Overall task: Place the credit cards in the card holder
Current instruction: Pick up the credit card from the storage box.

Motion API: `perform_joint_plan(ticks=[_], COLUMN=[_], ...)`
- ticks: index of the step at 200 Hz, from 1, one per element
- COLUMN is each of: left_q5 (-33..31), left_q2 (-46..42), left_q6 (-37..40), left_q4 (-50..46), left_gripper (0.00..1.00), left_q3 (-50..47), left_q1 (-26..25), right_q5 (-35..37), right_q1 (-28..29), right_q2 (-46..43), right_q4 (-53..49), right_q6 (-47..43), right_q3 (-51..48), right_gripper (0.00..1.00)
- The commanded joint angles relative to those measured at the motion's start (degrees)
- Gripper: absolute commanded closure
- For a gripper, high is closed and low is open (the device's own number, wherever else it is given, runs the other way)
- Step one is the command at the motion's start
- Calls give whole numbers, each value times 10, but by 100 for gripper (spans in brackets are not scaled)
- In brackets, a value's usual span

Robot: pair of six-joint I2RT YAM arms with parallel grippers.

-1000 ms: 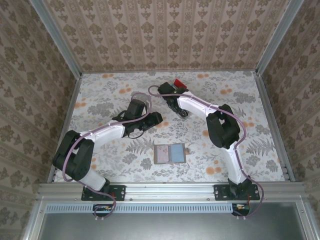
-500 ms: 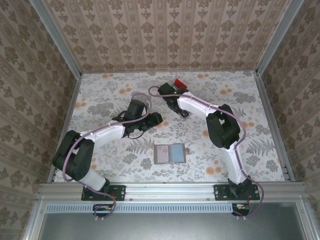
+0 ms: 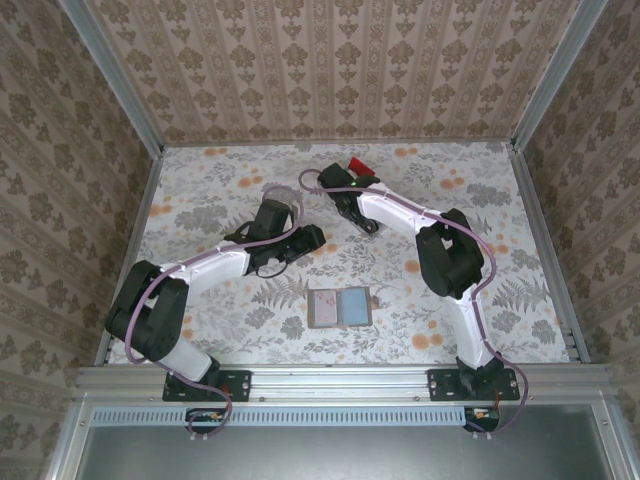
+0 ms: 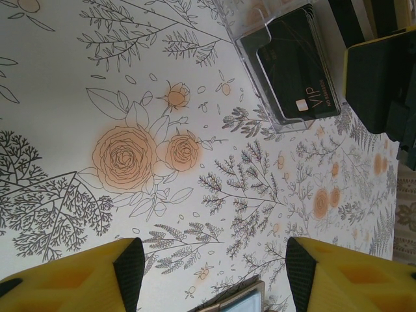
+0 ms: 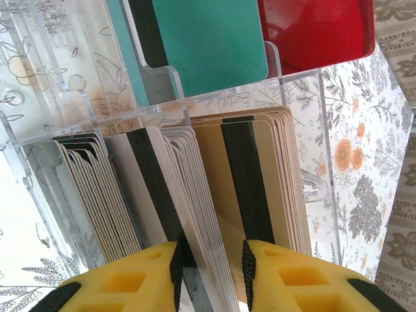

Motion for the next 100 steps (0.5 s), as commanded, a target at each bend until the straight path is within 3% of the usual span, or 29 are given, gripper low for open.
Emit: perform_joint_plan(ticks=[1,100], left_q5=[7,8], left_q2=[7,10], left_q6=[-7,-7], left_q4=[7,6], left_gripper=[38,38], left_q3=[-3,-7], left_q1=[5,5], right_q5=[20,-21], right_q1=[-6,-9], right_q2=[-23,-33], right_q4=[-3,-20], right_q6=[-2,16], right_q3=[-3,0], right_gripper=[70,88])
